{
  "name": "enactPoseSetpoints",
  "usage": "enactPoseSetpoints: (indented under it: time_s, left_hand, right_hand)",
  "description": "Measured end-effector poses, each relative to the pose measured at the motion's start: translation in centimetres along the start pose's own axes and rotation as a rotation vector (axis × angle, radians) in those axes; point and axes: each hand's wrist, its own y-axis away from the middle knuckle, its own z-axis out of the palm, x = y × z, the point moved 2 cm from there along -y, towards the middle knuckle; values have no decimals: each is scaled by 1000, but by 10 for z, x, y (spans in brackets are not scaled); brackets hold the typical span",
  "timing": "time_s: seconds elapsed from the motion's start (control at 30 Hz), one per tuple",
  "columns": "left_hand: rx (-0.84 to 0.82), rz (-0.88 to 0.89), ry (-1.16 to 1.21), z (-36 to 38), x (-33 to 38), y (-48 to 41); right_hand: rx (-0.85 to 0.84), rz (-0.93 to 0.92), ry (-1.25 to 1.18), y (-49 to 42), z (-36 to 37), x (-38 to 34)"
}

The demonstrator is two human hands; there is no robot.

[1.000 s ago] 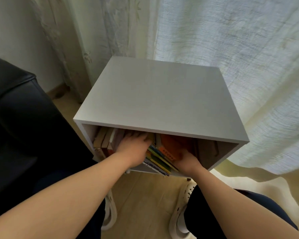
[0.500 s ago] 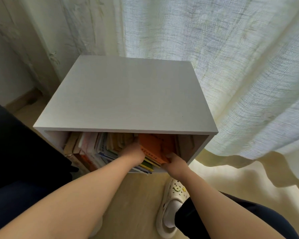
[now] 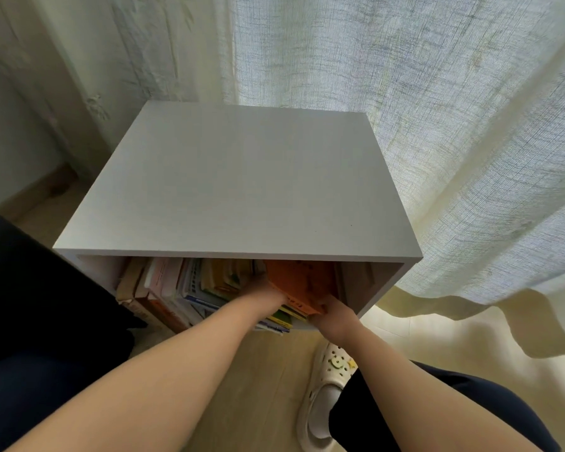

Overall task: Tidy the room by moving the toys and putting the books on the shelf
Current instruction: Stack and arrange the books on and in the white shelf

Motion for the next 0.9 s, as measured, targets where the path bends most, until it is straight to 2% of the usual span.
enactPoseSetpoints:
  time_s: [0.17, 0.33, 0.5, 0.6, 0.67, 0.77, 0.83, 0.9]
  left_hand:
    - [88, -70, 168, 9, -5, -6]
    - [208, -242, 457, 9, -11, -13]
    - [425, -357, 284, 11, -12, -19]
    - [540, -348, 421, 21, -13, -23]
    - [519, -349, 541, 27, -9, -26]
    - [345, -419, 714, 31, -2, -34]
    - [228, -471, 742, 29, 1, -35]
    - [192, -487, 722, 28, -1, -39]
  right_hand:
    - [1, -4, -3, 0, 0, 1]
    - [-5, -10, -7, -3, 0, 5]
    - [-7, 11, -28, -4, -1, 12]
    - [10, 29, -55, -6, -1, 19]
    - [16, 33, -59, -7, -1, 23]
    - [25, 56, -59, -8, -5, 28]
    - [20, 69, -81, -8, -7, 30]
    - [14, 81, -98, -8, -10, 31]
